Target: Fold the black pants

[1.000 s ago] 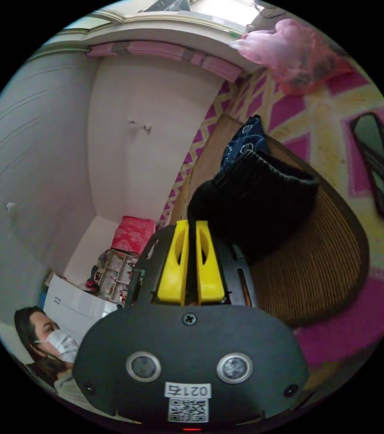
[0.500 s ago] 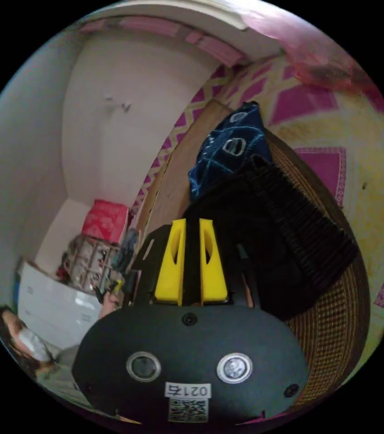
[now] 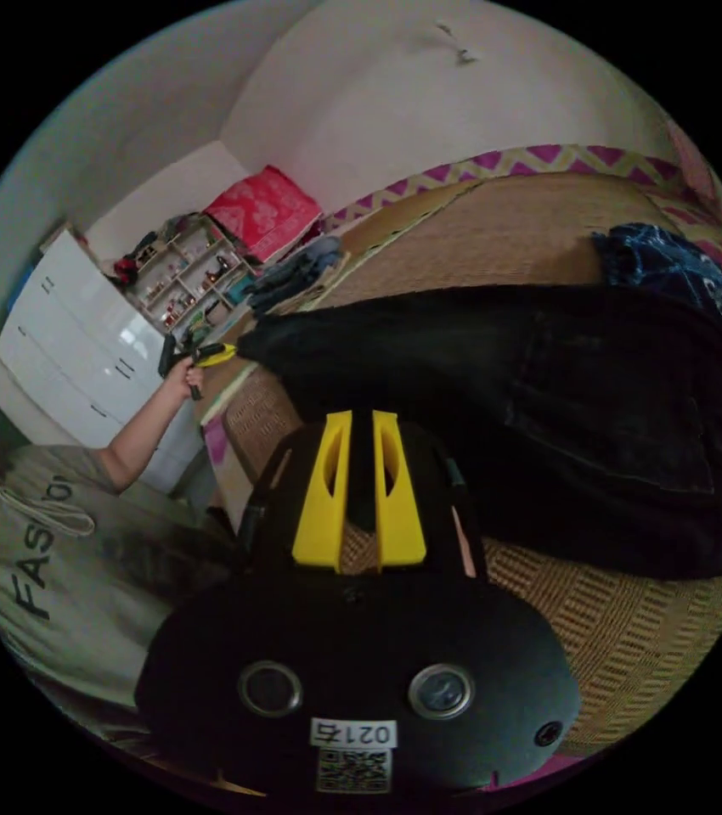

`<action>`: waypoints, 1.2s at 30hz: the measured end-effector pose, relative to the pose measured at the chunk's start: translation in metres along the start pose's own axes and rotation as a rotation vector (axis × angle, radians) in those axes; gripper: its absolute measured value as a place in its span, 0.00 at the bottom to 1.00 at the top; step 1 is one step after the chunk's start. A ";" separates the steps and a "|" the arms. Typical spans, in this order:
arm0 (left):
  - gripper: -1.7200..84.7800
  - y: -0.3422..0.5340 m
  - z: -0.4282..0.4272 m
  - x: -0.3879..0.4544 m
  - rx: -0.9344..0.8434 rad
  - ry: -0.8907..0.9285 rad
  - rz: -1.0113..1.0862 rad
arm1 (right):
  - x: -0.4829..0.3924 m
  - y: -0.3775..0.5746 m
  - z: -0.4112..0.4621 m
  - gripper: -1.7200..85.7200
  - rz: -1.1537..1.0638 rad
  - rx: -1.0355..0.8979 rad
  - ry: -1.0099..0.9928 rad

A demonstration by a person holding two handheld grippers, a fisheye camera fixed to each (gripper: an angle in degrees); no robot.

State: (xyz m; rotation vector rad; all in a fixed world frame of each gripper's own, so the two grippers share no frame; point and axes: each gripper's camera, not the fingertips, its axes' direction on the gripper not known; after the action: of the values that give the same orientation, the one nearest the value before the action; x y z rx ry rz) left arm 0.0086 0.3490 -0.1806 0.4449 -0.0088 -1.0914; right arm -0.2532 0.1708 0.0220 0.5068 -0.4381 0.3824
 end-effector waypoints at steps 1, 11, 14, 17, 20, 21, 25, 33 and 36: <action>0.11 0.001 0.007 0.001 -0.020 0.028 -0.025 | -0.007 0.001 0.013 0.08 -0.034 -0.018 0.053; 0.14 0.020 0.056 0.022 -0.051 0.047 -0.157 | -0.010 0.034 0.076 0.05 -0.031 -0.187 0.231; 0.13 0.022 0.072 0.038 -0.029 0.034 -0.189 | -0.006 0.040 0.077 0.04 -0.011 -0.180 0.233; 0.13 0.028 0.089 0.057 -0.001 0.051 -0.210 | 0.005 0.047 0.071 0.04 0.030 -0.162 0.195; 0.12 0.038 0.106 0.073 0.042 0.085 -0.256 | 0.017 0.054 0.063 0.04 0.061 -0.150 0.163; 0.11 0.041 0.109 0.075 0.051 0.086 -0.271 | 0.019 0.055 0.061 0.04 0.067 -0.147 0.157; 0.05 0.062 0.117 0.105 0.137 0.237 -0.270 | 0.035 0.064 0.046 0.04 0.085 -0.140 0.118; 0.04 0.111 0.071 0.343 0.268 0.199 0.305 | 0.064 0.121 -0.057 0.05 0.131 0.080 0.029; 0.04 0.167 0.082 0.475 0.288 0.114 0.614 | 0.078 0.158 -0.103 0.05 0.181 0.160 0.033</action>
State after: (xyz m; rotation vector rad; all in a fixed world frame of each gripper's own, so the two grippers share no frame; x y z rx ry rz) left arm 0.3561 -0.0227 -0.1462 0.7062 -0.1925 -0.4587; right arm -0.2283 0.3725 0.0389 0.6175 -0.4242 0.6025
